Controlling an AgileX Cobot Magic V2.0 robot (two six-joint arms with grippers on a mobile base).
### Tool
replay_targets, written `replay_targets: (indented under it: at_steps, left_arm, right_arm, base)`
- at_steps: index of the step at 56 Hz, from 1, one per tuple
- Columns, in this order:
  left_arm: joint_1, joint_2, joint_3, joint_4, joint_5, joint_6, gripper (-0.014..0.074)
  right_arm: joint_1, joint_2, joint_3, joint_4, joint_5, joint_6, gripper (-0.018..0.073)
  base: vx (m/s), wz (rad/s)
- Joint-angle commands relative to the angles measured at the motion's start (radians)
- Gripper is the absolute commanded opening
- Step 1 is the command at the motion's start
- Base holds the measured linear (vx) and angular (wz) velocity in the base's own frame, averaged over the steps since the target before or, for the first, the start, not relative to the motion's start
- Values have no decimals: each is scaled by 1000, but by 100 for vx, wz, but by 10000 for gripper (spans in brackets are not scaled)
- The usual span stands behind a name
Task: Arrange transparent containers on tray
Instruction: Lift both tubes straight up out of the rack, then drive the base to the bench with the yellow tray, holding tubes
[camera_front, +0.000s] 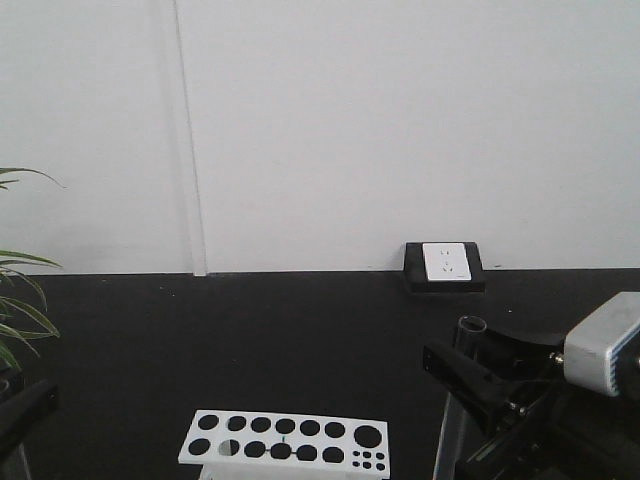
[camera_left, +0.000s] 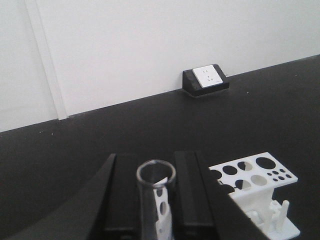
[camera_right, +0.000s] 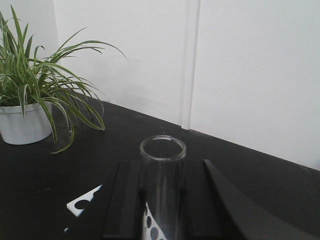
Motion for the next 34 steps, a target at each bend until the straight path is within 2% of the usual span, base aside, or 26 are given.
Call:
replay_targets:
  at_steps: [1,17,34]
  left_arm:
    - [-7,-6,-28,-7,-83,-10,-3]
    - [-7,-6,-28,-7,-82,-10,-3]
    - [-7,-6,-28,-7,-84,-10,-3]
  right_arm:
    - [0,-20,-29,14,-63,-3,-13]
    - [0,-20,-29,14,-62,-3,-13]
    - [0,-20,-29,14,-62,-3,-13]
  base:
    - [0,0]
    - [-3,1]
    - [-17,7]
